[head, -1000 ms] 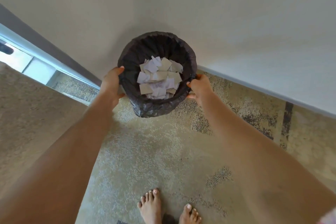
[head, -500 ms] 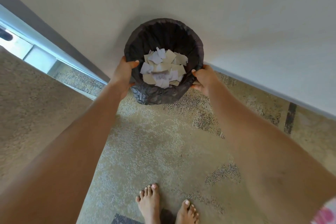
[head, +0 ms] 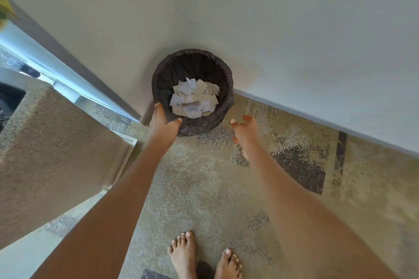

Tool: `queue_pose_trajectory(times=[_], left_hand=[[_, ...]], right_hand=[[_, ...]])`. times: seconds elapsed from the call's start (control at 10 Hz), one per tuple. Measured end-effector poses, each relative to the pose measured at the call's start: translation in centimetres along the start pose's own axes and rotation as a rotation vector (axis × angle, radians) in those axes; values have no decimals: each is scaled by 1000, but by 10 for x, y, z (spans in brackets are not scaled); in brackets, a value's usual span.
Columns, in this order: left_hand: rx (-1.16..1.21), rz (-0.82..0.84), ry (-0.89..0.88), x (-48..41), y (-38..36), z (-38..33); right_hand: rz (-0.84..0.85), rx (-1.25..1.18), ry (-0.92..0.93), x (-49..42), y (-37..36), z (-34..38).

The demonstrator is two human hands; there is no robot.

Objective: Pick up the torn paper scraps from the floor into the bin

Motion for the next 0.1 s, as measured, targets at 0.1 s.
queue_pose_trajectory(times=[0.1], left_hand=[[-85, -52, -5, 26, -6, -7]], right_hand=[[-15, 35, 14, 24, 18, 0]])
Point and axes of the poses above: each hand's wrist, its own x-axis away from the middle knuckle, its own y-axis out of the back of the hand, z = x × y, the point moved 1 cm from there along -x, towards the middle knuckle
